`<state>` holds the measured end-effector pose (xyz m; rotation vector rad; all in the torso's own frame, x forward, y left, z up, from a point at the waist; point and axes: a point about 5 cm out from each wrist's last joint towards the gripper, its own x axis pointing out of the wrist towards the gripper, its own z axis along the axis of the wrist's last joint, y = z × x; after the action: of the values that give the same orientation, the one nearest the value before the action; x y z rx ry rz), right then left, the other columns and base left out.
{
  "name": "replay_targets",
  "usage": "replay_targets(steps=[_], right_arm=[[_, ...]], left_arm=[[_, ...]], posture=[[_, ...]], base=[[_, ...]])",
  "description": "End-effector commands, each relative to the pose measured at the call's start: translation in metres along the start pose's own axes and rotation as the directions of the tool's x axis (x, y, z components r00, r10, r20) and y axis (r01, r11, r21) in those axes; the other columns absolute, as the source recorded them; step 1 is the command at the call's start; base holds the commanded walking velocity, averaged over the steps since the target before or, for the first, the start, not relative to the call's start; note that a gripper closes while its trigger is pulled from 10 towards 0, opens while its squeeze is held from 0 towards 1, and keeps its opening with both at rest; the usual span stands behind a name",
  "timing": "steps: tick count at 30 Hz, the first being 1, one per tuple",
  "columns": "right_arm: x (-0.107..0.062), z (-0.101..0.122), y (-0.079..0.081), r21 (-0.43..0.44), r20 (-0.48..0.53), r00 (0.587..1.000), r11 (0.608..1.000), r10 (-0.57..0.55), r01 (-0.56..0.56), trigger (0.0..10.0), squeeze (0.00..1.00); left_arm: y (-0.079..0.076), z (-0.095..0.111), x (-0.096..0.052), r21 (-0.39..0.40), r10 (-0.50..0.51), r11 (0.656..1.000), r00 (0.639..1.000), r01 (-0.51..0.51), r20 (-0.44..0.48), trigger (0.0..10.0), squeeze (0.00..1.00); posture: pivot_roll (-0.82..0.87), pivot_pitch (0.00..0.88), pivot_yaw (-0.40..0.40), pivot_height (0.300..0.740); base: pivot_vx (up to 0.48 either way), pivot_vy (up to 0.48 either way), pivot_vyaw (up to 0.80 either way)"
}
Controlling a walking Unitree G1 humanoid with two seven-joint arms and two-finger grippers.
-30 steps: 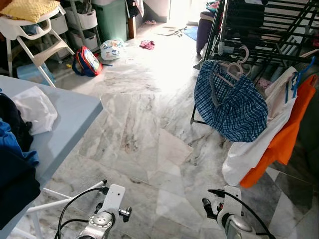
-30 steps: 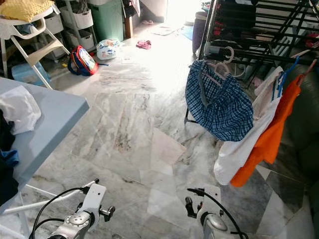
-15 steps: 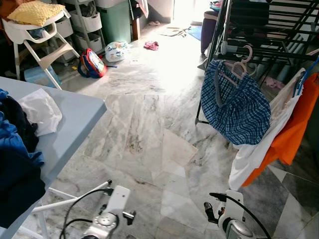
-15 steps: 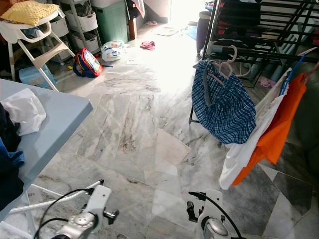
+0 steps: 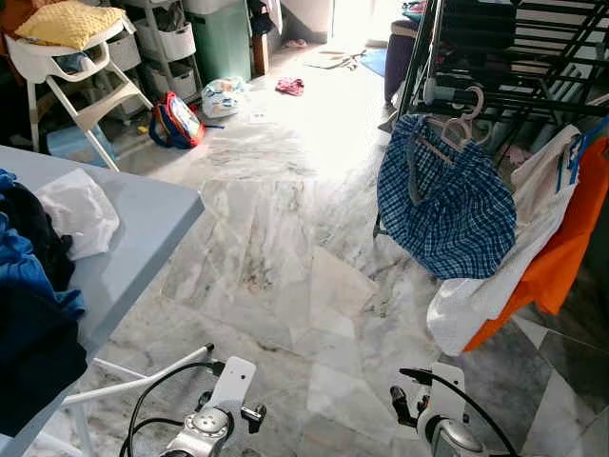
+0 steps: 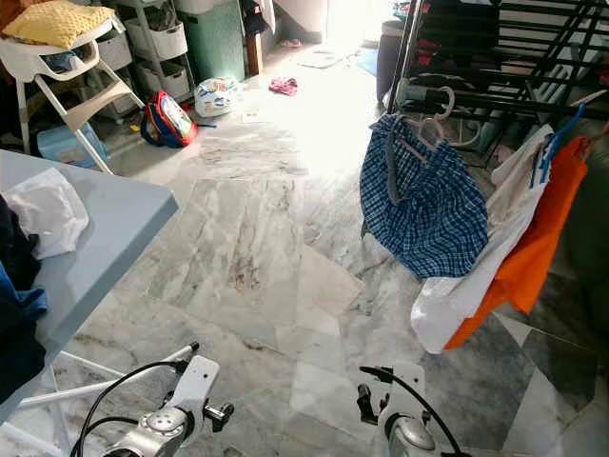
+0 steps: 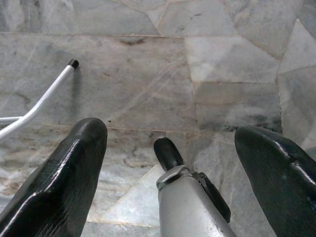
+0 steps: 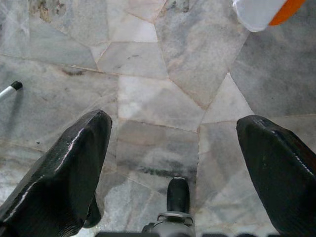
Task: Hang hanger
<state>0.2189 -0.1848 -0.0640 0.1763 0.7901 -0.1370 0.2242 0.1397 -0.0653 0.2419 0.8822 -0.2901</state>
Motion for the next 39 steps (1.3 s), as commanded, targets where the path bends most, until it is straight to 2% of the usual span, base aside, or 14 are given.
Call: replay_targets(steps=[1,24,39], right_arm=[[0.0000,0.0012,0.0003,-0.010,0.010,1.000,1.000,-0.002,0.002,10.0,0.00],[-0.0019,-0.0045,-0.0043,-0.034,-0.003,1.000,0.999,-0.013,0.013,10.0,0.00],[-0.0030,-0.0075,-0.0080,-0.044,-0.012,1.000,0.999,-0.022,0.022,10.0,0.00]], left_arm=[[0.0001,-0.0043,-0.0006,0.006,-0.009,1.000,1.000,0.009,-0.016,10.0,0.00],[0.0018,-0.0115,-0.0021,0.045,-0.010,0.999,0.999,0.012,-0.035,10.0,0.00],[0.0036,-0.0126,-0.0025,0.065,0.006,0.998,0.999,-0.004,-0.036,10.0,0.00]], posture=[[-0.02,0.054,0.027,0.740],[-0.02,0.065,0.027,0.740],[-0.03,0.065,0.028,0.740]], base=[[0.000,0.000,0.00],[0.000,-0.235,0.00],[0.000,0.000,0.00]])
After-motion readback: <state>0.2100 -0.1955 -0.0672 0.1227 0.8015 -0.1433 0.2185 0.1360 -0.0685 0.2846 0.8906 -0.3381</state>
